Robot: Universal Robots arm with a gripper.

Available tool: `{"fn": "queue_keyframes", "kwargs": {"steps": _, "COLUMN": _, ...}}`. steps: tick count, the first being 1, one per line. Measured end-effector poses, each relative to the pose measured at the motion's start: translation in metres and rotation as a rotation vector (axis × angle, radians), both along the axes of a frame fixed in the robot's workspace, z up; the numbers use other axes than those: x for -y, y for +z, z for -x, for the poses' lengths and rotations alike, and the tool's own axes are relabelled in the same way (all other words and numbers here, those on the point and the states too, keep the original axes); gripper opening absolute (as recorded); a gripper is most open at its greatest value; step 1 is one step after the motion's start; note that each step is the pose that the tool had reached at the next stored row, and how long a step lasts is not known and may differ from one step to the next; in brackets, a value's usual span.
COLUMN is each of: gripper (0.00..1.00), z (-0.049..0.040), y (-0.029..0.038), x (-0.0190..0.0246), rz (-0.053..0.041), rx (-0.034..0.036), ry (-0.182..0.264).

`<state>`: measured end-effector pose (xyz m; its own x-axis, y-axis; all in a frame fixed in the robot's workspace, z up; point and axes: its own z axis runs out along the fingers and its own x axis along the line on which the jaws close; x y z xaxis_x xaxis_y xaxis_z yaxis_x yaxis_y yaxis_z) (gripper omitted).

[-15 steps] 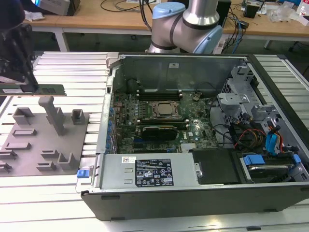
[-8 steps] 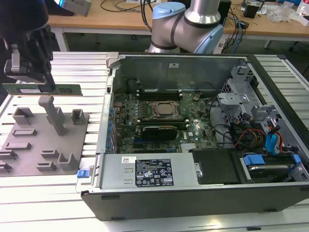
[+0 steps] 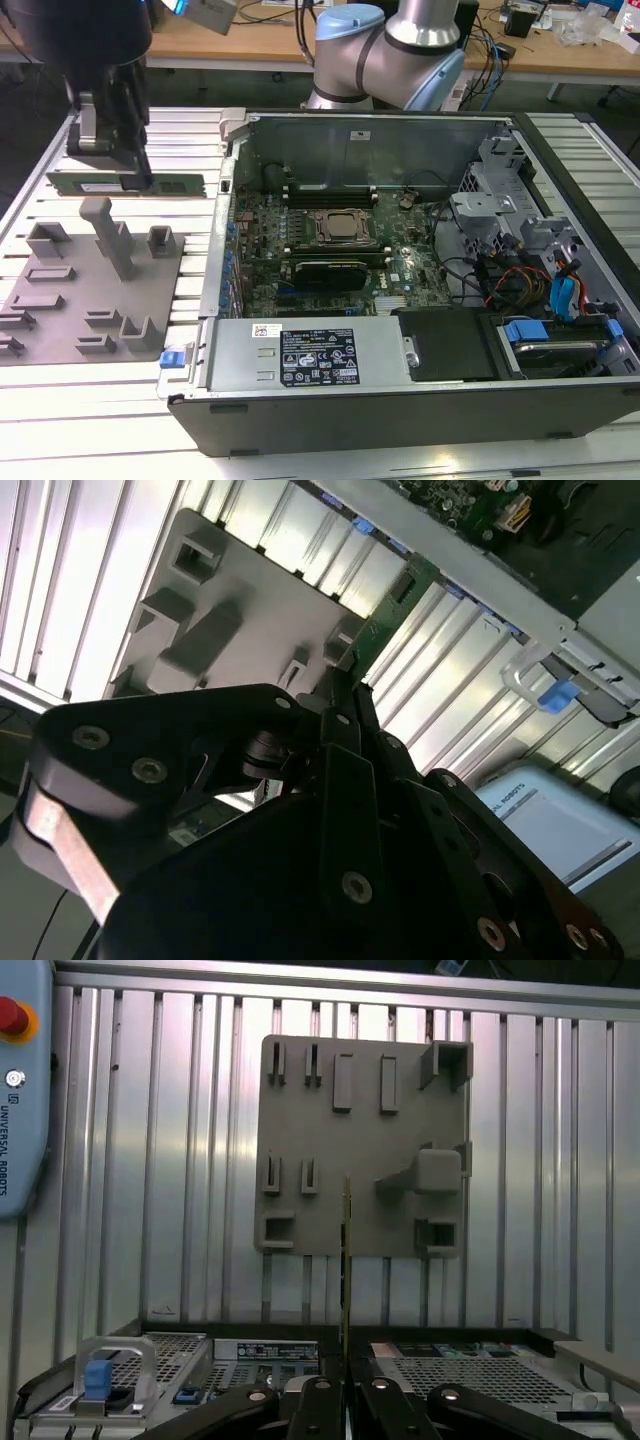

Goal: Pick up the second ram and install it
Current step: 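Pick up the second ram and move it above second insertion slot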

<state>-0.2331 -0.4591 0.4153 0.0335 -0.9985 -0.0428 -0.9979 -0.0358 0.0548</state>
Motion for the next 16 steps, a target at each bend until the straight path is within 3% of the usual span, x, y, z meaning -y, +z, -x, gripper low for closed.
{"fn": "queue_keyframes", "kwargs": {"steps": 4, "gripper": 0.13, "z": -0.0259, "y": 0.0000, "x": -0.0011, "rz": 0.0000, "rx": -0.0021, "ry": 0.000}}
{"fn": "queue_keyframes", "kwargs": {"steps": 6, "gripper": 0.13, "z": -0.0325, "y": 0.0000, "x": -0.0015, "rz": 0.0000, "rx": -0.0026, "ry": 0.000}}
{"fn": "queue_keyframes", "kwargs": {"steps": 9, "gripper": 0.13, "z": -0.0503, "y": -0.0001, "x": -0.0029, "rz": -0.0001, "rx": -0.0041, "ry": 0.000}}
{"fn": "queue_keyframes", "kwargs": {"steps": 12, "gripper": 0.13, "z": -0.0663, "y": 0.0000, "x": -0.0049, "rz": 0.0000, "rx": -0.0056, "ry": 0.000}}
{"fn": "queue_keyframes", "kwargs": {"steps": 15, "gripper": 0.13, "z": -0.0891, "y": 0.0000, "x": -0.0078, "rz": 0.0000, "rx": -0.0080, "ry": 0.000}}
{"fn": "queue_keyframes", "kwargs": {"steps": 16, "gripper": 0.13, "z": -0.0917, "y": 0.0000, "x": -0.0081, "rz": 0.0000, "rx": -0.0083, "ry": 0.000}}
